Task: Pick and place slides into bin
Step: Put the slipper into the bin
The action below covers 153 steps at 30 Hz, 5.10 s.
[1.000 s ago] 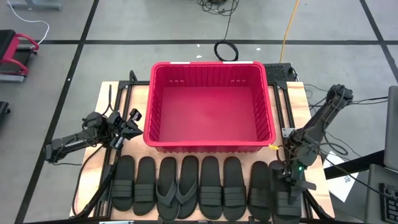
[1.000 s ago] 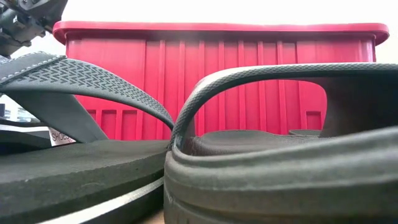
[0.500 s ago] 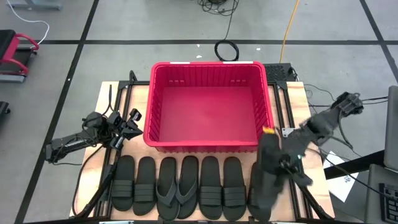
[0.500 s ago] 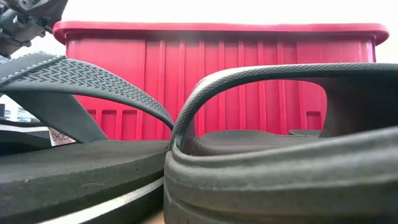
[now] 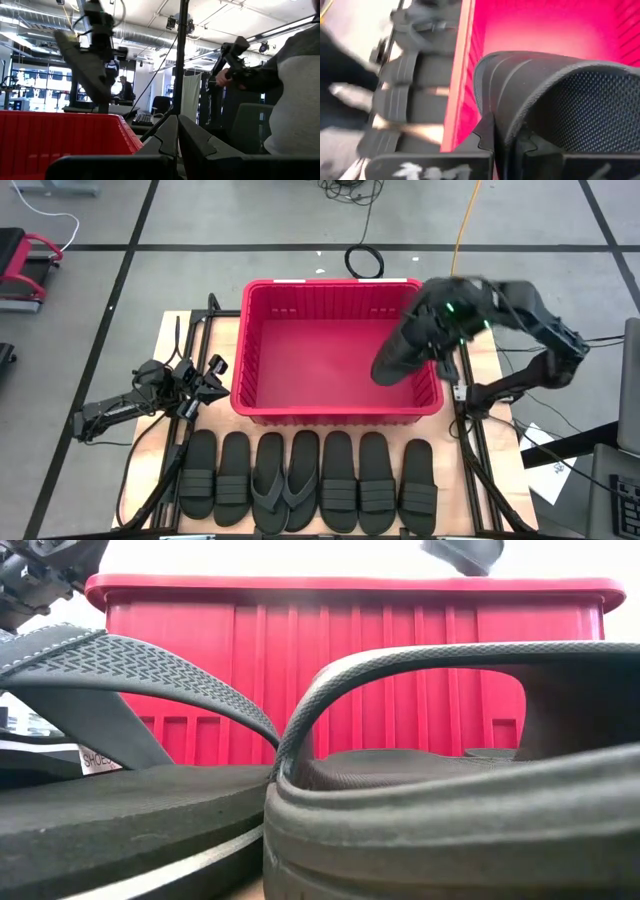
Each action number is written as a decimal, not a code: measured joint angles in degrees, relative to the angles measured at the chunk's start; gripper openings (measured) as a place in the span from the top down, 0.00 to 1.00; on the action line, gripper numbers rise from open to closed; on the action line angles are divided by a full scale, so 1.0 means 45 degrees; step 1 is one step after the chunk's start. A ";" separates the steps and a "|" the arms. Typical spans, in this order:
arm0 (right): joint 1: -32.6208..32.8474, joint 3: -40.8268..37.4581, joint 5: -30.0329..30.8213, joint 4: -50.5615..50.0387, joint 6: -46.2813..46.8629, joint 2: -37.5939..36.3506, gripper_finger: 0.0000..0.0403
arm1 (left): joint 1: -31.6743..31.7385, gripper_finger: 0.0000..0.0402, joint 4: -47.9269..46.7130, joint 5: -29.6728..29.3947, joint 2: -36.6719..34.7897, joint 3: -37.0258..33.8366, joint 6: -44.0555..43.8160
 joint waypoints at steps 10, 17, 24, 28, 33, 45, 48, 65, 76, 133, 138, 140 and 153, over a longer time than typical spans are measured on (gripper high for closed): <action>-0.3290 -0.0766 -0.1359 0.0097 -0.4944 0.2432 0.99 | -0.0001 0.95 -0.0003 -0.0005 0.0000 0.0000 0.0000; -0.4510 -0.3531 -0.0841 0.0092 -0.6102 0.3306 0.99 | -0.0002 0.95 0.0001 -0.0005 0.0000 0.0000 -0.0001; -0.5169 -0.5500 -0.0829 0.0403 -0.8060 0.3103 0.99 | 0.0000 0.95 0.0005 -0.0005 0.0000 0.0000 0.0000; -0.5361 -0.5646 -0.0868 0.0699 -0.8169 0.3151 0.99 | 0.0000 0.95 0.0005 -0.0005 0.0000 0.0000 0.0000; -0.5337 -0.5651 -0.1645 0.0621 -0.8663 0.3568 0.99 | 0.0002 0.95 0.0012 -0.0101 0.0000 0.0000 0.0075; -0.5347 -0.5856 -0.2058 0.0418 -0.8925 0.5409 0.99 | 0.0011 0.95 0.0010 -0.0724 -0.0002 0.0000 0.0586; -0.5366 -0.6165 -0.2322 0.0582 -0.8871 0.6029 0.99 | 0.0011 0.95 0.0010 -0.0729 0.0000 0.0000 0.0383; -0.5402 -0.6680 -0.2332 0.1127 -0.8683 0.8016 0.98 | 0.0011 0.95 -0.0027 -0.0710 0.0000 0.0000 -0.0350; -0.5962 -0.6685 -0.2183 0.1539 -0.6588 0.7922 0.81 | 0.0011 0.95 -0.0451 -0.0685 -0.0004 0.0000 -0.0600; 1.0729 -1.1328 -0.0088 0.8555 1.1092 -0.6169 1.00 | 0.0011 0.95 -0.2579 -0.2113 -0.0005 0.0000 -0.0543; 1.2834 -1.3500 0.2180 1.1520 1.3704 -0.6631 1.00 | 0.0011 0.95 -0.2582 -0.2117 -0.0005 0.0000 -0.0492; 1.3475 -1.3945 0.2447 1.1820 1.4363 -0.6254 1.00 | 0.0011 0.95 -0.2584 -0.2113 -0.0005 0.0000 -0.0342; 1.4715 -1.5687 0.3408 1.4092 1.5613 -0.4428 0.99 | 0.0011 0.95 -0.2645 -0.2118 0.0000 0.0000 0.0358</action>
